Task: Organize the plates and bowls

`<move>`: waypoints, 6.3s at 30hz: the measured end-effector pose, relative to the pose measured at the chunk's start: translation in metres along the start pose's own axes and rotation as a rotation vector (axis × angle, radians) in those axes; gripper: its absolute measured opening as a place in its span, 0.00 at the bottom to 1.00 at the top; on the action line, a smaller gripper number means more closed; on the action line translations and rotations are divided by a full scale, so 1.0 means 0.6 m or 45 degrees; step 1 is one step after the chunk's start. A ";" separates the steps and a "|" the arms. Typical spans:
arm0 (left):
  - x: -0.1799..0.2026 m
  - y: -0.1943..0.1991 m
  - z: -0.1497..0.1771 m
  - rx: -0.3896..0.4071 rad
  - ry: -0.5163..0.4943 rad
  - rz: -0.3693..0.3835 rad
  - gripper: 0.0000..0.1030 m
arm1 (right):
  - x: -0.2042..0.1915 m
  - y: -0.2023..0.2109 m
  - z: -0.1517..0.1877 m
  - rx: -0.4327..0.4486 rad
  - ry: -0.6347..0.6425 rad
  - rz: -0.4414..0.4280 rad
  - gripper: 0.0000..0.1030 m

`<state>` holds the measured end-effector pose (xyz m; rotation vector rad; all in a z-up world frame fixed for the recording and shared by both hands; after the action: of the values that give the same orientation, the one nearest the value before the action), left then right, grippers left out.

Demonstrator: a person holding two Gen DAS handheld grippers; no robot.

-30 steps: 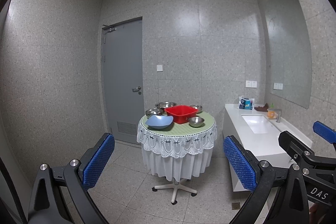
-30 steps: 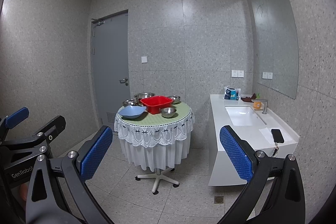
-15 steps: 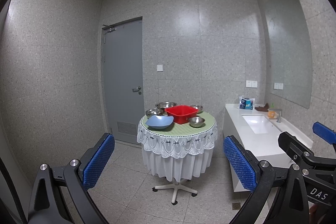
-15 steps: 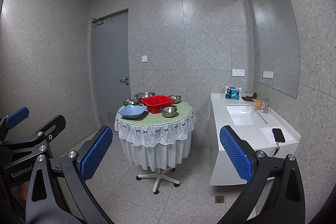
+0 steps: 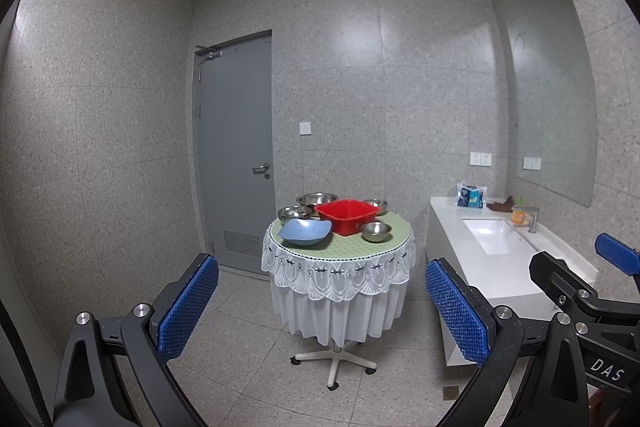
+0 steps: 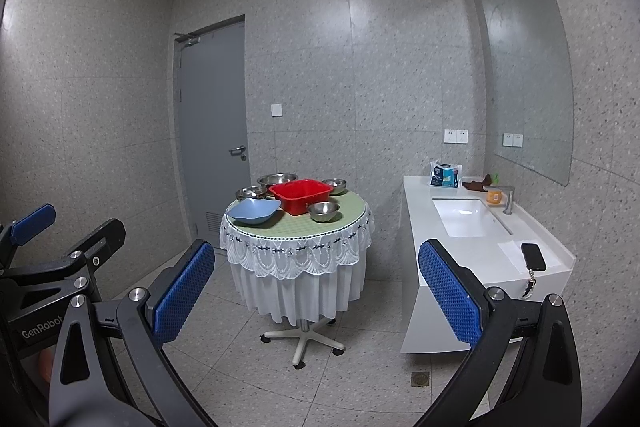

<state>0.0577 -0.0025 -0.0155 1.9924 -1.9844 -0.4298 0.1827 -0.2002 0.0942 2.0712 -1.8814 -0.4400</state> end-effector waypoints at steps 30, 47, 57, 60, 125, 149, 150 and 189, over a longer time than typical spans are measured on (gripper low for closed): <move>0.014 -0.027 -0.002 -0.024 -0.015 -0.013 0.99 | 0.005 -0.042 -0.004 -0.036 -0.016 -0.011 1.00; 0.011 -0.168 -0.060 -0.127 -0.048 0.010 0.99 | 0.024 -0.177 -0.043 -0.132 -0.064 -0.003 1.00; -0.040 -0.429 -0.172 -0.217 -0.098 0.086 0.99 | 0.010 -0.392 -0.099 -0.220 -0.127 0.041 1.00; -0.069 -0.530 -0.228 -0.239 -0.117 0.123 0.99 | -0.002 -0.468 -0.133 -0.242 -0.145 0.046 1.00; -0.304 -2.055 -0.686 -1.082 0.149 0.001 0.24 | -0.109 -1.797 -0.429 -1.122 0.066 -0.470 0.22; -0.193 -1.702 -0.582 -1.098 -0.037 0.255 0.25 | 0.051 -1.518 -0.334 -1.088 -0.017 -0.377 0.22; -0.176 -1.722 -0.587 -1.107 -0.041 0.252 0.25 | 0.052 -1.514 -0.326 -1.095 -0.013 -0.369 0.22; -0.277 -1.550 -0.547 -0.838 -0.073 0.268 0.93 | 0.002 -1.306 -0.286 -0.812 -0.188 -0.071 0.72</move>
<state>1.0398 0.1672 -0.0980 1.3633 -1.7439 -0.9476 0.9618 -0.1261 -0.0829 1.6885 -1.4834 -1.0712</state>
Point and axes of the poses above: each gripper's, at about its wrist camera, not at the fingertips, and y roughly against the way its jaws point, x to its right, z to its underside, the point moved 7 cm from there along -y, roughly the way its jaws point, and after that the axes turned 12 degrees about -x, right-handed, at the moved point
